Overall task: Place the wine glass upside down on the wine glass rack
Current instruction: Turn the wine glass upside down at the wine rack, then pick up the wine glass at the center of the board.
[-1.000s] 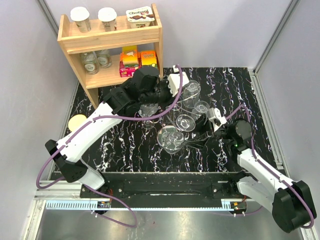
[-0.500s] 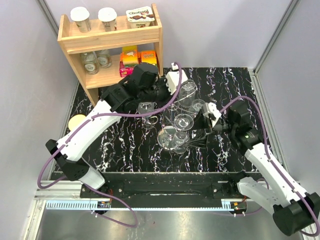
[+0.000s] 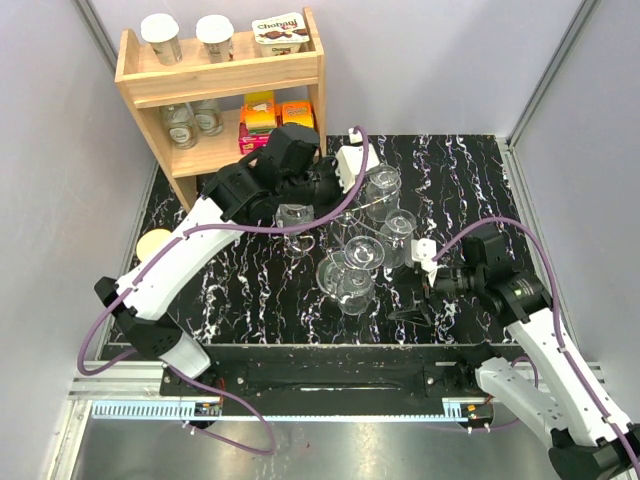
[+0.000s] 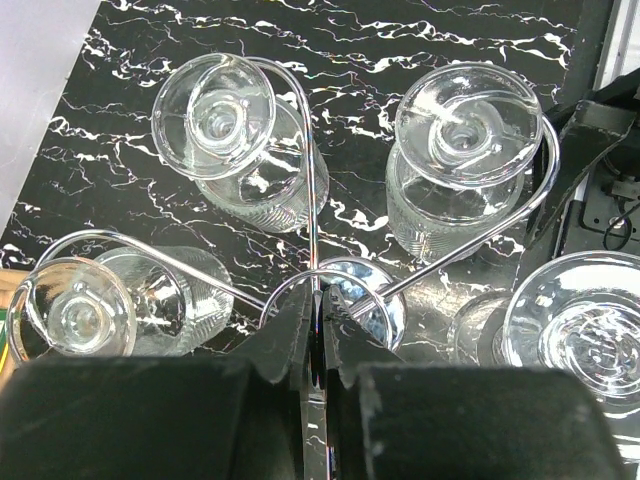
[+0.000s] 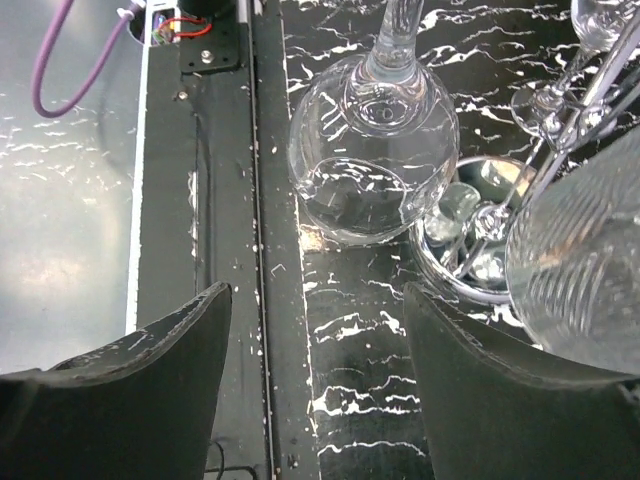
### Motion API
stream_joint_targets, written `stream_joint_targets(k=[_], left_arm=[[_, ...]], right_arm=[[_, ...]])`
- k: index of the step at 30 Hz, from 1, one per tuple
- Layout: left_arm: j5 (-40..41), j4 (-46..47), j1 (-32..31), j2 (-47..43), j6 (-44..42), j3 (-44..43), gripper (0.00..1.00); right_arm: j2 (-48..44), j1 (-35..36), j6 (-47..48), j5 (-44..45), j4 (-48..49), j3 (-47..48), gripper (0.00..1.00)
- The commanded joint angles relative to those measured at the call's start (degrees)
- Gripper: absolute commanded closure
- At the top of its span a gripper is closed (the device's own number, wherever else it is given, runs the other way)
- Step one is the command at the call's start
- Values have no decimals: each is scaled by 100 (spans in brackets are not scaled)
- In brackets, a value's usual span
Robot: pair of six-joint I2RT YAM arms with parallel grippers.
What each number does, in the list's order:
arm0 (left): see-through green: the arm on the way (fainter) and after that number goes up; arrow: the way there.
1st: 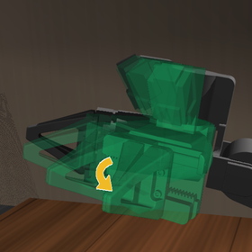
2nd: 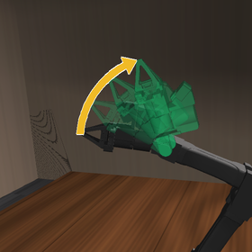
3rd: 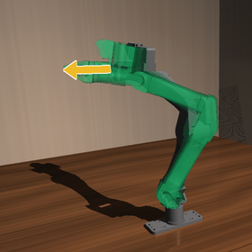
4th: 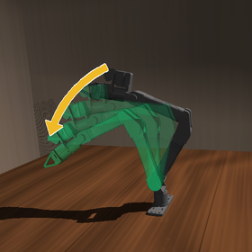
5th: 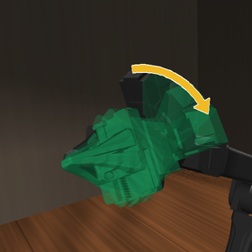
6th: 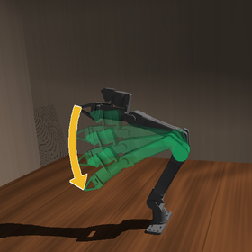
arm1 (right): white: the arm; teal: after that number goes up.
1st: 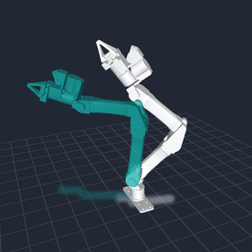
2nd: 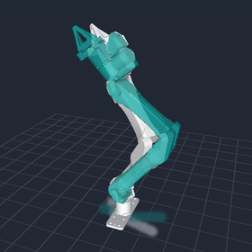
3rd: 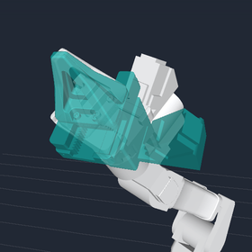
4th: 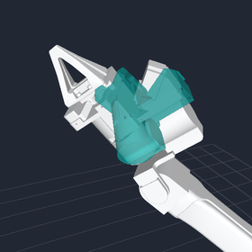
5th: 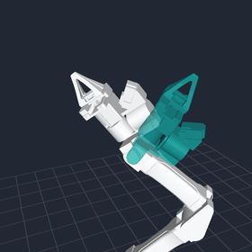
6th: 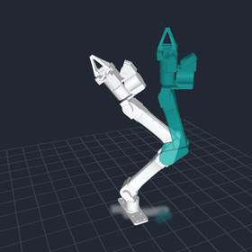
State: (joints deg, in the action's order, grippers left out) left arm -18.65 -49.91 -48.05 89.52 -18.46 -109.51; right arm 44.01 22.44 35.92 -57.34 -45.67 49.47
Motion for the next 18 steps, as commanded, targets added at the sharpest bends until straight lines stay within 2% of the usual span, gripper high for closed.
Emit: stream_joint_targets(k=[1, 4, 11, 18], left_arm=[[-244, 438, -29, -110, -184, -501, 100], [-191, 438, -3, -22, -211, -606, 98], [-156, 429, 121, 198, -193, -931, 71], [-253, 430, 217, 207, -176, -1080, 52]], right_arm=[[-182, -20, 205, 566, -513, 203, 25], [-209, -20, 56, 698, -548, 212, 25], [-235, -20, -24, 952, -636, 335, 25], [-226, -20, -67, 1234, -803, 440, 25]])
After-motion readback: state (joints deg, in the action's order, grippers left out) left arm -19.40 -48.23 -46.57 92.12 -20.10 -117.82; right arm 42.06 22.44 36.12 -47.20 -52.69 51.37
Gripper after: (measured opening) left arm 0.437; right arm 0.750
